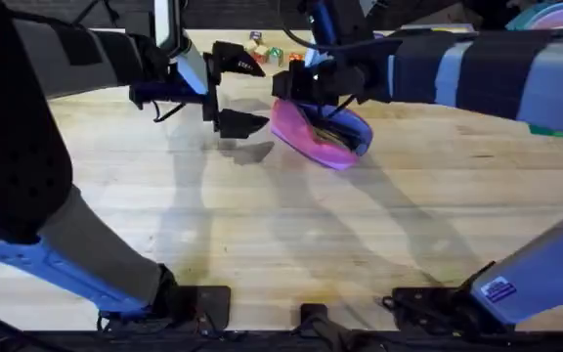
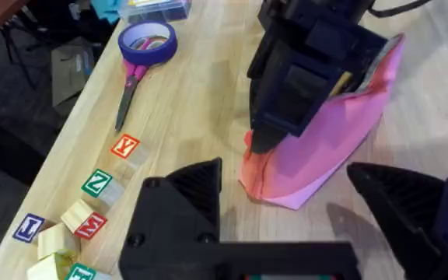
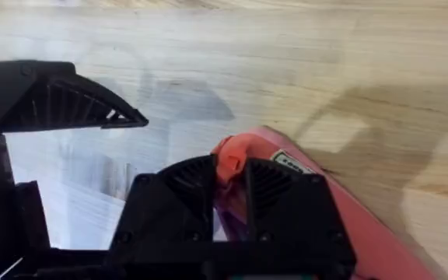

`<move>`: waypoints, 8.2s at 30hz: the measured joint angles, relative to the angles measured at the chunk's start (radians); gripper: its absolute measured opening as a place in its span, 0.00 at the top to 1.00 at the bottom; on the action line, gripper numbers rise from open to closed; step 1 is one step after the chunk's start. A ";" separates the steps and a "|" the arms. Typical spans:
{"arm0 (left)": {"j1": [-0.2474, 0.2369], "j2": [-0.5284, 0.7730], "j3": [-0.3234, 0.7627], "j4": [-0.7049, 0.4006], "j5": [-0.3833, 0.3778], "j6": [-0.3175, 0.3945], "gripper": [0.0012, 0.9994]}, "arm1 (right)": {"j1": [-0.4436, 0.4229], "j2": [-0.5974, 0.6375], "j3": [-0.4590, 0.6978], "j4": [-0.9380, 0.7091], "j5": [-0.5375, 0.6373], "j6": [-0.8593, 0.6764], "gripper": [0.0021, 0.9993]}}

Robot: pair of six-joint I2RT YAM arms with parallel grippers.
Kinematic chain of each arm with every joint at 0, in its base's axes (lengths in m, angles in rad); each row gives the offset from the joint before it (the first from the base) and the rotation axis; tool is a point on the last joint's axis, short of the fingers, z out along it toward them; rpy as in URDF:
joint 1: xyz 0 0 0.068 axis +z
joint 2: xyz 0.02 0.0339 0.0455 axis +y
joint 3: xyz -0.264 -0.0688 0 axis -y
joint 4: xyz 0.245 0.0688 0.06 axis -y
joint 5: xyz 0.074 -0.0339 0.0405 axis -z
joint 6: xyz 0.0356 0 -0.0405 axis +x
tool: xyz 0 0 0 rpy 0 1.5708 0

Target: Unzip the bag, pick up the pens from the table one at a time and place them inside, then zip the bag closed.

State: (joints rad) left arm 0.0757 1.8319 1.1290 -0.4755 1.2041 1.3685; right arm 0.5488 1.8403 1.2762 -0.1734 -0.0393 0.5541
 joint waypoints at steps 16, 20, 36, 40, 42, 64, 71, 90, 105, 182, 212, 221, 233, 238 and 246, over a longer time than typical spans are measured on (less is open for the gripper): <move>0.000 0.000 0.000 0.000 0.000 0.000 0.01 | 0.000 -0.001 0.000 0.000 0.001 0.000 0.87; 0.000 0.000 0.000 0.000 0.000 0.000 0.01 | 0.000 -0.007 0.000 -0.003 0.001 -0.001 0.93; 0.000 0.000 0.000 0.000 0.000 0.000 0.01 | 0.000 -0.068 0.000 -0.025 0.001 -0.003 0.96; 0.000 0.000 0.000 0.000 0.000 0.000 0.01 | 0.000 -0.099 0.000 -0.035 0.001 -0.024 0.97; 0.000 0.000 0.000 0.000 0.000 0.000 0.01 | 0.000 -0.109 0.000 -0.038 0.002 -0.031 0.97; 0.000 0.000 0.000 -0.105 0.000 0.000 0.01 | 0.127 -0.113 0.000 -0.059 0.313 -0.084 0.97; 0.000 0.000 0.000 -0.086 0.000 0.000 0.01 | 0.178 -0.113 0.000 -0.061 0.357 -0.084 0.97; -0.056 0.191 0.004 0.052 0.207 -0.007 0.01 | 0.183 -0.113 0.000 -0.060 0.365 -0.084 0.97; -0.070 0.191 0.009 0.060 0.186 -0.053 0.96 | 0.190 -0.113 0.000 -0.072 0.365 -0.084 0.97; -0.081 0.191 0.011 0.053 0.179 -0.053 0.96 | -0.179 -0.569 0.005 -0.568 0.045 -0.174 0.00; -0.064 0.080 0.011 -0.001 0.038 -0.056 0.01 | -0.179 -0.569 0.005 -0.635 -0.108 -0.054 0.00; 0.024 -0.082 0.011 -0.093 -0.019 -0.056 0.01 | -0.184 -0.569 -0.114 -0.500 -0.270 -0.060 0.00; 0.113 -0.159 0.011 -0.218 -0.031 -0.055 0.01 | -0.225 -0.568 -0.395 -0.139 -0.387 0.069 0.00; 0.113 -0.159 0.011 -0.220 -0.031 -0.055 0.01 | -0.225 -0.568 -0.491 -0.035 -0.369 0.161 0.00; 0.113 -0.159 0.011 -0.220 -0.031 -0.055 0.01 | -0.223 -0.538 -0.511 0.098 -0.320 0.210 0.00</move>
State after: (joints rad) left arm 0.1886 1.6726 1.1397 -0.6960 1.1732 1.3132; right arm 0.3253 1.3019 0.7654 -0.0753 -0.3592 0.7643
